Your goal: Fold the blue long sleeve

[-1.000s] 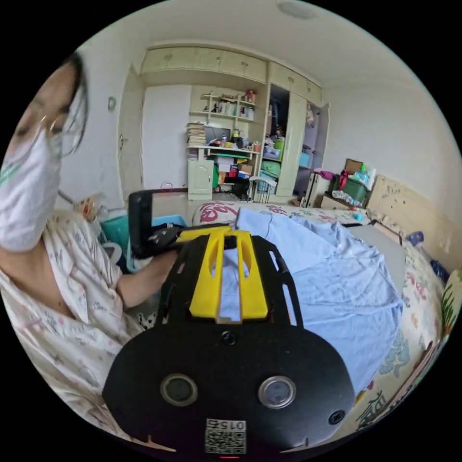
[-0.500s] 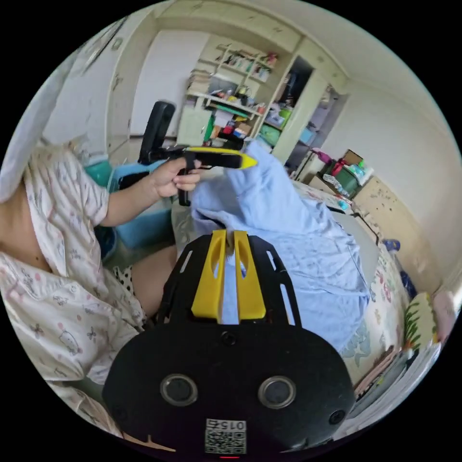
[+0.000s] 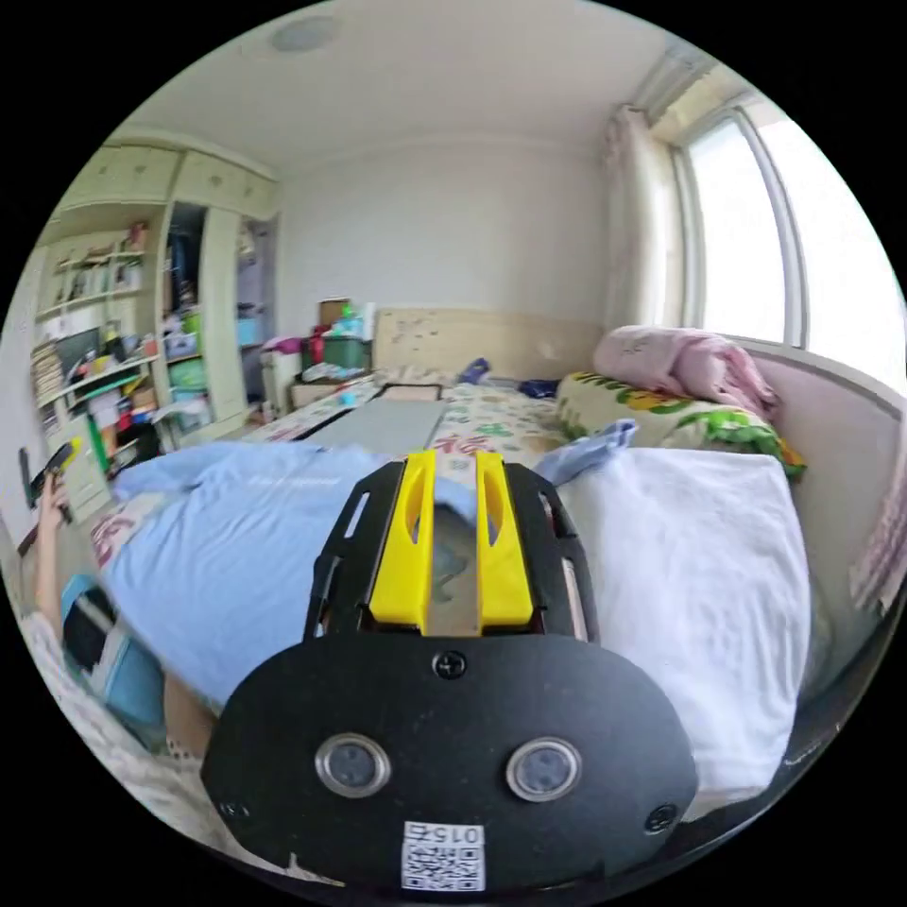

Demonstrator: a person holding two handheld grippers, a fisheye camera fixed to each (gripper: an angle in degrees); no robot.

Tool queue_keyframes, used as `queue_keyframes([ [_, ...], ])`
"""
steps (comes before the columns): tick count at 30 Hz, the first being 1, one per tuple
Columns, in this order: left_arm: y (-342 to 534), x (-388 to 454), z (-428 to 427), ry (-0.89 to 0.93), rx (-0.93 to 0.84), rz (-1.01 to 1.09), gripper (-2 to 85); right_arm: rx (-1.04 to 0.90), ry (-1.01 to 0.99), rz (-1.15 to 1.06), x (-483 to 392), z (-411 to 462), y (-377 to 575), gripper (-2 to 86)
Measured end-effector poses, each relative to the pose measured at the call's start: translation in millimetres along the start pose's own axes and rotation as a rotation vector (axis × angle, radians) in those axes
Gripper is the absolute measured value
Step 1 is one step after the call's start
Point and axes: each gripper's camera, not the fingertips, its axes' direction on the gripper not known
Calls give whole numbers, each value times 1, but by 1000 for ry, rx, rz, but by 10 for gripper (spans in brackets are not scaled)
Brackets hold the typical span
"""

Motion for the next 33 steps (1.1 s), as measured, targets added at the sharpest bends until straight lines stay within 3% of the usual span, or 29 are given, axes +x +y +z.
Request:
queue_keyframes([
  [5, 126, 87, -7, 70, -157, 273, 97, -123, -263, -95, -43, 7, 96, 104],
  [9, 177, 66, 20, 9, -288, 85, 121, -190, -261, 38, -22, 23, 148, 135],
  [14, 192, 47, 35, 103, -279, -76, 120, -162, -337, 207, 11, 30, 171, 121],
  [17, 191, 55, 31, 118, -223, -30, 106, -150, -351, 238, 25, 25, 173, 96],
  [21, 191, 62, 24, 73, -225, -12, 15, -130, -295, 214, 38, 14, 176, 42],
  [25, 188, 73, 3, -11, -168, 38, 9, -93, -283, 212, 51, 4, 176, 31],
  [28, 177, 88, -1, -99, -175, 164, 49, -93, -295, 216, 61, 3, 174, 28],
  [33, 162, 117, 37, -181, -260, 544, 88, -116, -288, 211, 69, 8, 176, 33],
])
